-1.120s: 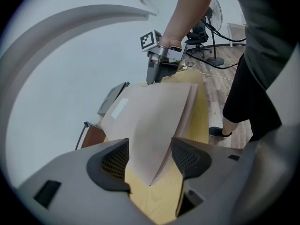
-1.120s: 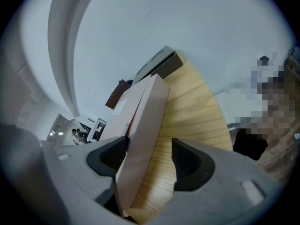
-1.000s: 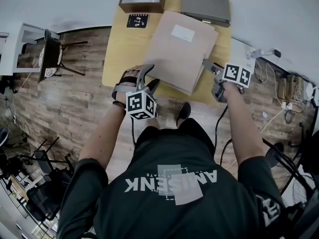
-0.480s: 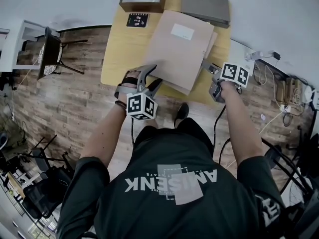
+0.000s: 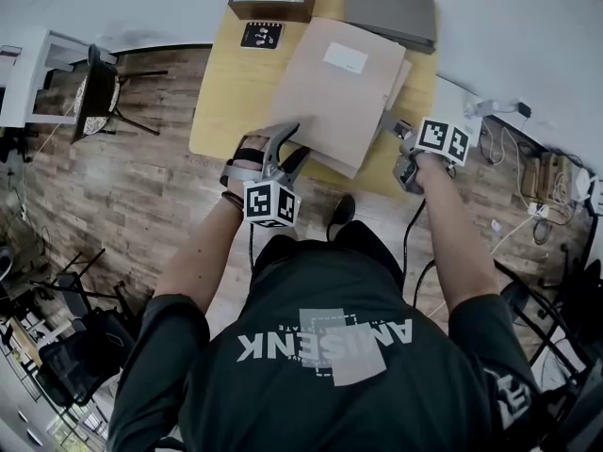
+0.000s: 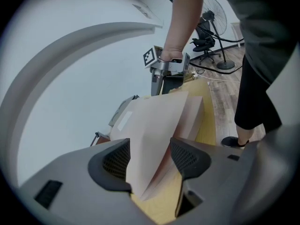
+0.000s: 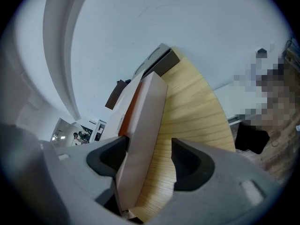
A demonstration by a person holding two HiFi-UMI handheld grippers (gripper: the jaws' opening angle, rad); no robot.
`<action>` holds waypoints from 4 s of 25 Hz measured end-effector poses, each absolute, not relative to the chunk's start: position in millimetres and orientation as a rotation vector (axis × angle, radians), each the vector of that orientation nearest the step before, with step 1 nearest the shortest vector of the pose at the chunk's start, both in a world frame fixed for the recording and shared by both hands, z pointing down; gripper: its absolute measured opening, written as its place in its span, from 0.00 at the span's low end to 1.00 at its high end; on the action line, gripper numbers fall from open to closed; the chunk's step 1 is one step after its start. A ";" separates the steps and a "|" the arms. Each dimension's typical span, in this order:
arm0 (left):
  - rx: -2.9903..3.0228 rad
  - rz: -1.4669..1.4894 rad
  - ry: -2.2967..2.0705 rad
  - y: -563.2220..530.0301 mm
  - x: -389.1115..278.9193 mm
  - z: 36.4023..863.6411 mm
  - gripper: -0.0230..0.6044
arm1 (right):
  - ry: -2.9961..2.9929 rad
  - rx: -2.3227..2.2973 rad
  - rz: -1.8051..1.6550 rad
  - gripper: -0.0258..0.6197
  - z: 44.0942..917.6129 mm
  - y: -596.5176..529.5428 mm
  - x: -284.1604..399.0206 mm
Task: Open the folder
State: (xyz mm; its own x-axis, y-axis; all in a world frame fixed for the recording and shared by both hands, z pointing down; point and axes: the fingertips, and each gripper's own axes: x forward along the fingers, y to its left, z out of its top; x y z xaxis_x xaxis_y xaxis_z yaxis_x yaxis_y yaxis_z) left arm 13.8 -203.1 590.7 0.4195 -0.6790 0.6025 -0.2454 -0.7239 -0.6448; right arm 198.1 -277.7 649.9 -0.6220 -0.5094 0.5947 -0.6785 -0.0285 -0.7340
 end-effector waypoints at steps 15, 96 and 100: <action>-2.022 -1.198 0.814 -197.8 26.9 578.4 0.46 | -2.098 1.229 1.707 0.49 651.5 -281.0 196.6; -2.544 -0.745 1.865 -263.5 -167.9 487.4 0.05 | -1.936 1.386 1.726 0.51 651.0 -258.5 215.6; -2.495 -0.813 1.904 -279.0 -199.8 501.8 0.09 | -1.911 1.412 1.743 0.51 651.5 -258.7 215.3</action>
